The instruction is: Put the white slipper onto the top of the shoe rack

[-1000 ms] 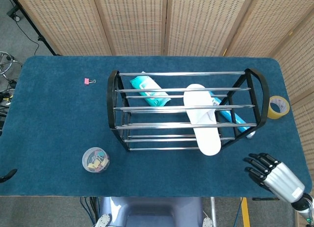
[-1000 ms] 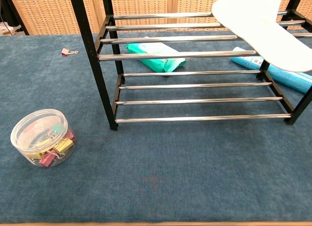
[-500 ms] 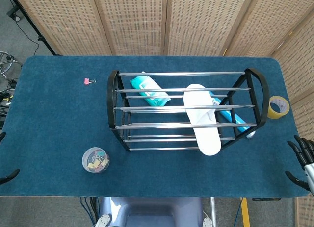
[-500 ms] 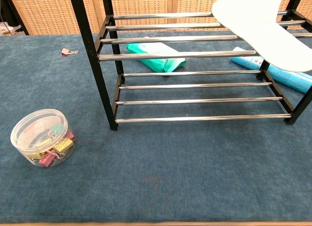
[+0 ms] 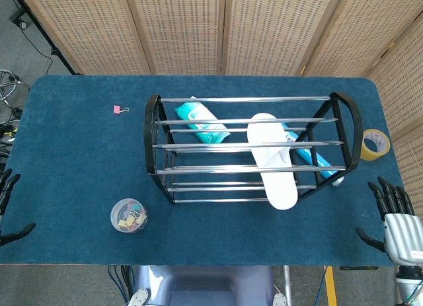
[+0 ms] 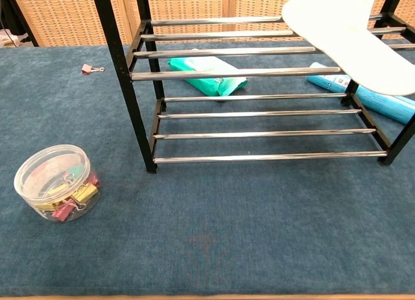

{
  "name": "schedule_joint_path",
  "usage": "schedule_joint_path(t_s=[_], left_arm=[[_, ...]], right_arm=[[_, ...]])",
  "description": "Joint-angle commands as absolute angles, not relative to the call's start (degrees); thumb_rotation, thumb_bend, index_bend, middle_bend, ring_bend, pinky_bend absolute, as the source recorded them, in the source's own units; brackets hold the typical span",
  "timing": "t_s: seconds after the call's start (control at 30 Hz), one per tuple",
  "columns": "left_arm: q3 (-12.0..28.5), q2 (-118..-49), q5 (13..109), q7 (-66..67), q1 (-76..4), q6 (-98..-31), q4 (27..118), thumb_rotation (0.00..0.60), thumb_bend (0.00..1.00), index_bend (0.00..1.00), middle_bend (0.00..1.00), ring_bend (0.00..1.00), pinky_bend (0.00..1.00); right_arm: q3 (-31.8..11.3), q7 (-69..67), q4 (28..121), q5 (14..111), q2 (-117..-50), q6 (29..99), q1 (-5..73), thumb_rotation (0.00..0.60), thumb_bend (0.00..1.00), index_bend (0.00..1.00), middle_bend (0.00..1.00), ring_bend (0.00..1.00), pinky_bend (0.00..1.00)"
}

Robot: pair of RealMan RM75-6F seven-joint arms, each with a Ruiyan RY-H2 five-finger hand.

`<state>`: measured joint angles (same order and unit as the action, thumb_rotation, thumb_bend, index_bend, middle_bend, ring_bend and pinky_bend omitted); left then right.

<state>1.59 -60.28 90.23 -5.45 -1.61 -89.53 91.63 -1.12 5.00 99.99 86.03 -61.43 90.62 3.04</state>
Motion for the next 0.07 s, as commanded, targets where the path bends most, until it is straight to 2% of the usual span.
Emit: schedule_joint_path(t_s=[0.03, 0.07], left_arm=[[1.5, -60.1, 89.9, -5.6, -1.6, -89.4, 91.8, 0.600, 0.00, 0.00, 0.00, 0.00, 0.00], [1.5, -60.0, 89.8, -5.6, -1.6, -89.3, 91.9, 0.600, 0.00, 0.00, 0.00, 0.00, 0.00]], right_arm=[[-2.2, 6.9, 99.8, 85.2, -62.8, 91.6, 2.4, 0.600, 0.21, 0.00, 0.00, 0.00, 0.02], [-2.5, 7.3, 99.0, 85.0, -63.2, 91.9, 2.2, 0.600, 0.21, 0.00, 0.00, 0.00, 0.02]])
